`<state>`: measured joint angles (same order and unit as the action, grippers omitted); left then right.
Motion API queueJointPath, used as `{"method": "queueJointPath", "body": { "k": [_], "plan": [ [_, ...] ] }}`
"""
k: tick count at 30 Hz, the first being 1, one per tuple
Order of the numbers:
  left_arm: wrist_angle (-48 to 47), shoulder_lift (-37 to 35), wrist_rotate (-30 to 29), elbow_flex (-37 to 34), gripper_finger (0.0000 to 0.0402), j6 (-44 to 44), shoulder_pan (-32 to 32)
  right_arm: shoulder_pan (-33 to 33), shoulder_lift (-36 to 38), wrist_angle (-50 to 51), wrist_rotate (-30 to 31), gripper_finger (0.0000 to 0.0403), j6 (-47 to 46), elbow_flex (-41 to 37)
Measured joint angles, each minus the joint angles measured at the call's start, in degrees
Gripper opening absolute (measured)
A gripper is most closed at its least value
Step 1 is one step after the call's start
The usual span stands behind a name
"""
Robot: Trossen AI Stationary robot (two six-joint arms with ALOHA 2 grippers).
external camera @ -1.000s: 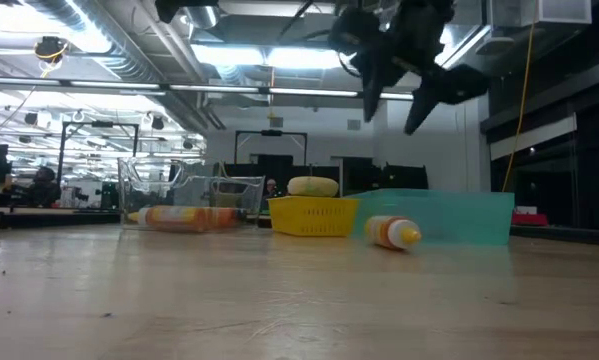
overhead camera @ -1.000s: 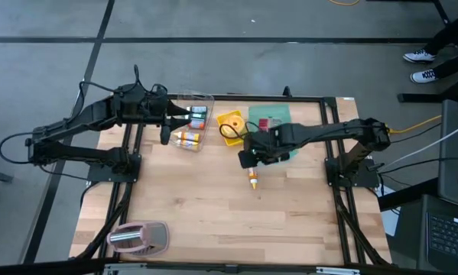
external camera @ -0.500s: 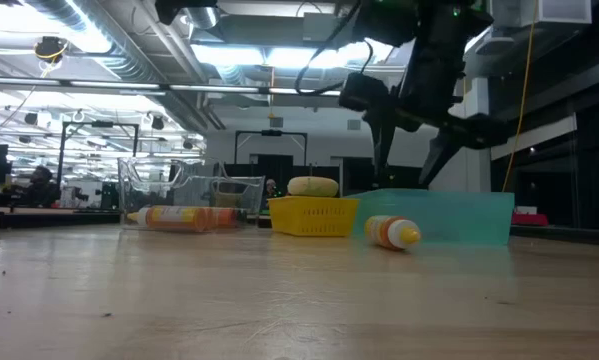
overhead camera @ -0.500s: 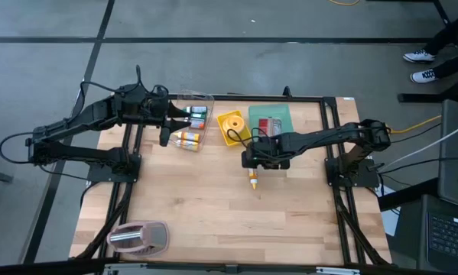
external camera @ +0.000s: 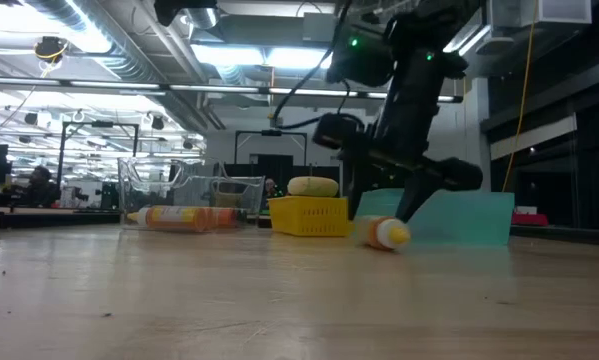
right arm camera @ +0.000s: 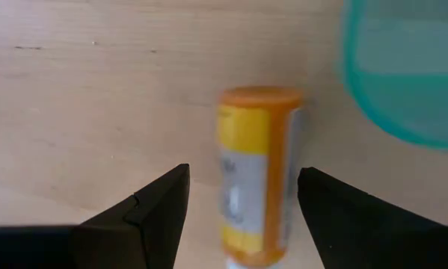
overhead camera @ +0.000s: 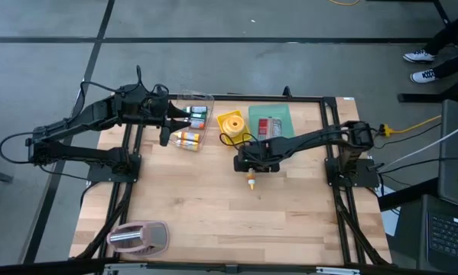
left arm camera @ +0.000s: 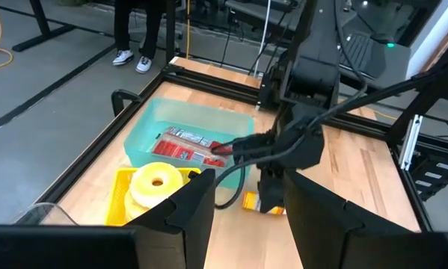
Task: Pick & Place Food Item
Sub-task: Put the yellow food coloring bottle into the transparent bin
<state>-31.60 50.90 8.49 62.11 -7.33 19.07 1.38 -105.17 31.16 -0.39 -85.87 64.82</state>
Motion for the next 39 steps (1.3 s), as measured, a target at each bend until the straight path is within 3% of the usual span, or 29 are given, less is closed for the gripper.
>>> {"method": "queueJointPath", "body": {
  "k": [8,19,26,32,39],
  "plan": [
    [-0.2,0.0,0.0,0.0,0.0152,-0.4,0.0,-0.1,-2.0,-1.2,-0.5,0.0237,0.4,0.0],
    [-0.4,0.0,-1.1,0.0,0.0152,-0.4,0.0,-0.6,-2.0,-2.1,0.8,0.0113,2.3,0.0],
    [-0.4,0.0,-1.1,0.0,0.0152,-0.4,0.0,-1.1,-2.0,-5.1,-0.5,0.0088,3.7,0.0],
    [-0.4,0.0,-1.5,0.0,0.0152,-1.1,0.0,-1.7,-1.8,-21.7,-0.2,0.0086,2.5,0.0],
    [-0.4,0.0,-6.9,0.0,0.0152,-6.5,0.0,-4.5,-0.3,-44.9,9.7,0.0085,4.3,0.0]
  ]
}}
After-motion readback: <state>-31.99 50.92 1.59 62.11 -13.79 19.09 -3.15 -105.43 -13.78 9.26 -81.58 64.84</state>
